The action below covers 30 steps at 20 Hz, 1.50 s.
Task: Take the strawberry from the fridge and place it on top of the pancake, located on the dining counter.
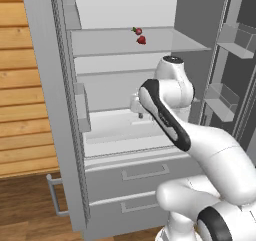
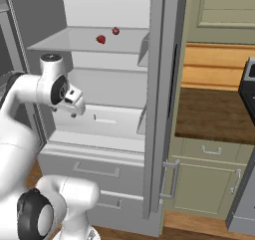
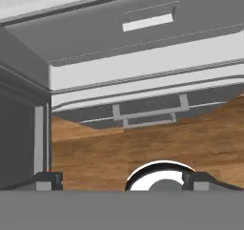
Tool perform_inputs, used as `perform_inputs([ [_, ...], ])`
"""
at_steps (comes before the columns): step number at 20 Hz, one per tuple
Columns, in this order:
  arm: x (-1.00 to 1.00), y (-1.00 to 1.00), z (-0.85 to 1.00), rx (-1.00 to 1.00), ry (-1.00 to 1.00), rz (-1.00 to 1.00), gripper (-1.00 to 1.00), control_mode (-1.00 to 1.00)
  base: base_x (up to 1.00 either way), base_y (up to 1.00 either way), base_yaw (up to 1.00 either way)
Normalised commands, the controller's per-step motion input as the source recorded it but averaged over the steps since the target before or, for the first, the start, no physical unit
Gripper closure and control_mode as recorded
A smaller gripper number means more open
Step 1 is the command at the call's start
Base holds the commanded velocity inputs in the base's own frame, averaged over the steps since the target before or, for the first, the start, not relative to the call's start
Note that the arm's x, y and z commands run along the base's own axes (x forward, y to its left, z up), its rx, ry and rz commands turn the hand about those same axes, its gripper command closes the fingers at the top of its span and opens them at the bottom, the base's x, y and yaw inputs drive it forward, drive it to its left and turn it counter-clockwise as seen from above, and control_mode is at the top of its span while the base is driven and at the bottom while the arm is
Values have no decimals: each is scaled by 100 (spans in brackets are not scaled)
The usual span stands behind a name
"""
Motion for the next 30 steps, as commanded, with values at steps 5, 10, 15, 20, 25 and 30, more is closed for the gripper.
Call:
perform_inputs([
  [5,-64,-10,-8,-45,30,4,-100,-100,0,0,0],
  [10,-68,-55,-12,8,-18,0,-100,-100,0,0,0],
  [15,-20,-16,0,21,-15,6,-100,-100,0,0,0],
  [20,0,0,-2,4,-19,1,-100,-100,0,0,0],
  [25,-22,-20,0,0,-10,5,-100,-100,0,0,0],
  [30,-34,-33,0,0,-5,5,-100,-100,0,0,0],
])
